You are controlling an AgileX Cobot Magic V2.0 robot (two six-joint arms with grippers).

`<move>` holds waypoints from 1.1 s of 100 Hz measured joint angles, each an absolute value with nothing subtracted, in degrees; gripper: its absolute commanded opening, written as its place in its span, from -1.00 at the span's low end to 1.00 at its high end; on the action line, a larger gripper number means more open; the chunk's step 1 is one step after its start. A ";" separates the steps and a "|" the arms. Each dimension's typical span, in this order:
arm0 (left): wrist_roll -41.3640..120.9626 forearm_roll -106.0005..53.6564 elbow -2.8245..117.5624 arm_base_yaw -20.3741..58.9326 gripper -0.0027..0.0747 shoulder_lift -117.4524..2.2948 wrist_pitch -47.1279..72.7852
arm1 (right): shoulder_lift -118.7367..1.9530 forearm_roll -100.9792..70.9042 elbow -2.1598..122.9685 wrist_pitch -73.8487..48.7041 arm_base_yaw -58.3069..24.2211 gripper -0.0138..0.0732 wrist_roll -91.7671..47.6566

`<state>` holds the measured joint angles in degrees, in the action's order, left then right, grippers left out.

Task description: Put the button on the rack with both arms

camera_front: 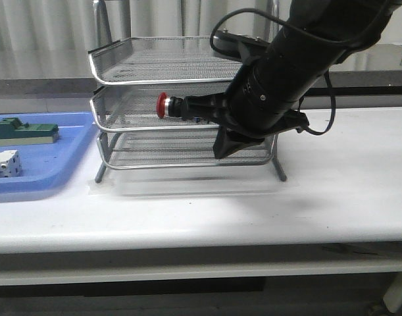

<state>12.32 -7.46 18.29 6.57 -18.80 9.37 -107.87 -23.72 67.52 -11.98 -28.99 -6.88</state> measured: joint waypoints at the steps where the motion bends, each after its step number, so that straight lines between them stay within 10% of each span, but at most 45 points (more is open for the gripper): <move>1: 12.32 -7.46 18.29 6.57 -0.99 -18.80 9.37 | -107.89 -23.72 67.52 -12.14 -28.99 -0.83 -6.88; 110: 12.32 -7.46 18.29 6.57 -0.99 -18.80 9.37 | -61.77 -15.70 44.79 -22.50 -13.48 -0.81 -6.88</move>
<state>12.32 -7.46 18.29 6.57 -18.80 9.37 -61.77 -15.70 44.79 -22.50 -13.48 -6.88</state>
